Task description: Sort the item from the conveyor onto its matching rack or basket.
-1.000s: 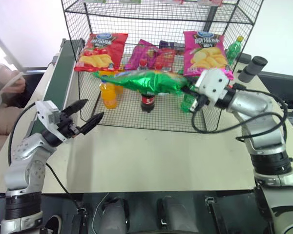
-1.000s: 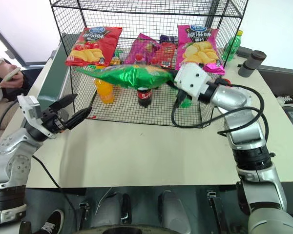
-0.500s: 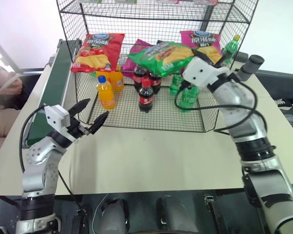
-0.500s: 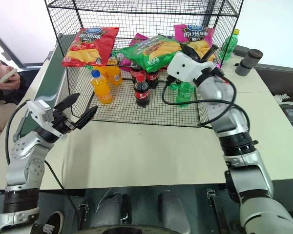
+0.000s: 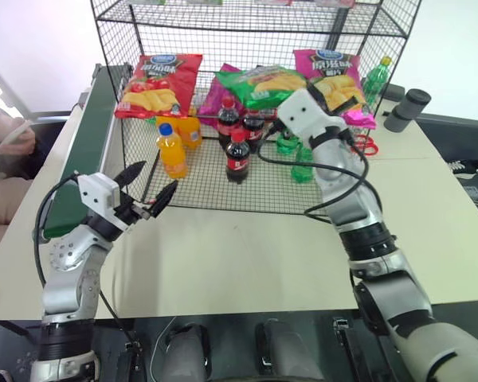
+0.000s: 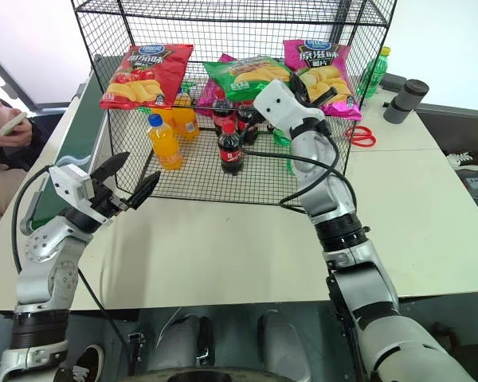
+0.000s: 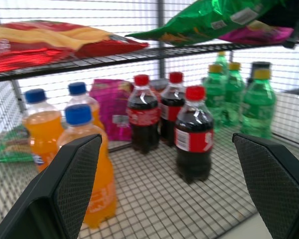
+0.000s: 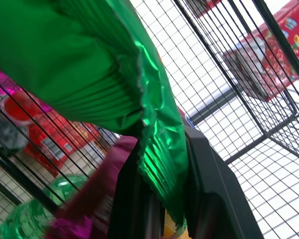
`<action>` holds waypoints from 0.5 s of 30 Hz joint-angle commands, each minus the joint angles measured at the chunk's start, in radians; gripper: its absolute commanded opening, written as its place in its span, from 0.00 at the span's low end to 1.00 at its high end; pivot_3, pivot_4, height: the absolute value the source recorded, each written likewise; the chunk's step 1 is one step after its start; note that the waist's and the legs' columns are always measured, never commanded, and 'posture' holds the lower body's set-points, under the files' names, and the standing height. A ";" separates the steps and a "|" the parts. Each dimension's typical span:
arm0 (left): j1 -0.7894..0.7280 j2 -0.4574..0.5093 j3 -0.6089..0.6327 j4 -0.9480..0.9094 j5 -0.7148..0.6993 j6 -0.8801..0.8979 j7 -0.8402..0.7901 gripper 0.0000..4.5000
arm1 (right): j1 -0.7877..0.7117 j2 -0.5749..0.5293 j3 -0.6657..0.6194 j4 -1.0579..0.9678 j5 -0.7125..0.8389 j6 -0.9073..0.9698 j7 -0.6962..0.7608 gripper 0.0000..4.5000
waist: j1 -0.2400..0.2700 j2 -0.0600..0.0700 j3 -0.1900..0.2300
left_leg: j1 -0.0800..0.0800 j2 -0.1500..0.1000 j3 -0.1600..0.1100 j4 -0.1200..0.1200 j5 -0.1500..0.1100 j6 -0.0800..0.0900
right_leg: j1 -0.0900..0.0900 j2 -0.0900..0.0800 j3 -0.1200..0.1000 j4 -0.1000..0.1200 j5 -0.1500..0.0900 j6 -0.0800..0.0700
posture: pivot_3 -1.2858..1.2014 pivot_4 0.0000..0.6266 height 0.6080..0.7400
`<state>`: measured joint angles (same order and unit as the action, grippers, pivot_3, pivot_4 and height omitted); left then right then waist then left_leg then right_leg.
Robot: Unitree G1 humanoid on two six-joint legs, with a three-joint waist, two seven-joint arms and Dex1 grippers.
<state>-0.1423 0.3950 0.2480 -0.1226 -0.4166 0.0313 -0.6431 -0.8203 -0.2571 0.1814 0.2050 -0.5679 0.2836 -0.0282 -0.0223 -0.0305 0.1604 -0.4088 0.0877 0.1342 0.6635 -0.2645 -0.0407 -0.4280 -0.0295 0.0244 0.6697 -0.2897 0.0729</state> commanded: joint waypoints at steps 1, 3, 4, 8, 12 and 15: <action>-0.006 -0.011 -0.018 -0.062 0.027 -0.027 0.035 0.99 | -0.061 0.015 -0.009 0.017 -0.020 0.006 -0.067 0.00 | 0.000 0.000 0.000 | 0.000 0.000 0.000 0.000 0.000 0.000 | 0.000 0.000 0.000 0.000 0.000 0.000 | 0.52 0.24 1.00; -0.005 -0.017 -0.025 -0.069 0.026 -0.023 0.043 0.99 | -0.072 0.020 0.006 0.036 -0.049 0.020 -0.104 0.00 | 0.002 0.000 0.000 | 0.000 0.000 0.000 0.000 0.000 0.000 | 0.000 0.000 0.000 0.000 0.000 0.000 | 0.52 0.24 1.00; -0.004 -0.016 -0.027 -0.071 0.028 -0.023 0.048 0.99 | -0.077 0.026 0.007 0.046 -0.045 0.020 -0.109 0.00 | 0.002 0.000 0.000 | 0.000 0.000 0.000 0.000 0.000 0.000 | 0.000 0.000 0.000 0.000 0.000 0.000 | 0.52 0.24 1.00; -0.004 -0.018 -0.027 -0.076 0.025 -0.023 0.066 0.99 | -0.088 0.050 -0.011 0.065 -0.040 0.040 -0.158 0.00 | -0.001 0.000 0.000 | 0.000 0.000 0.000 0.000 0.000 0.000 | 0.000 0.000 0.000 0.000 0.000 0.000 | 0.52 0.24 1.00; -0.006 -0.022 -0.034 -0.083 0.014 -0.014 0.073 0.99 | -0.079 0.098 -0.022 0.074 0.021 0.043 -0.141 0.00 | -0.006 0.000 0.000 | 0.000 0.000 0.000 0.000 0.000 0.000 | 0.000 0.000 0.000 0.000 0.000 0.000 | 0.52 0.24 1.00; -0.007 -0.024 -0.043 -0.090 0.023 -0.016 0.082 0.99 | -0.074 0.114 -0.008 0.085 0.028 0.039 -0.133 0.00 | -0.019 0.000 0.000 | 0.000 0.000 0.000 -0.001 0.000 0.000 | 0.000 0.000 0.000 0.000 0.000 0.000 | 0.52 0.24 1.00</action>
<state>-0.1399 0.3719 0.2084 -0.1663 -0.3947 0.0308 -0.5674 -0.8759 -0.1462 0.1732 0.3017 -0.5468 0.3354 -0.1601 -0.0415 -0.0304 0.1604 -0.4092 0.0879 0.1342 0.6629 -0.2644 -0.0408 -0.4283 -0.0295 0.0242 0.6697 -0.2897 0.0730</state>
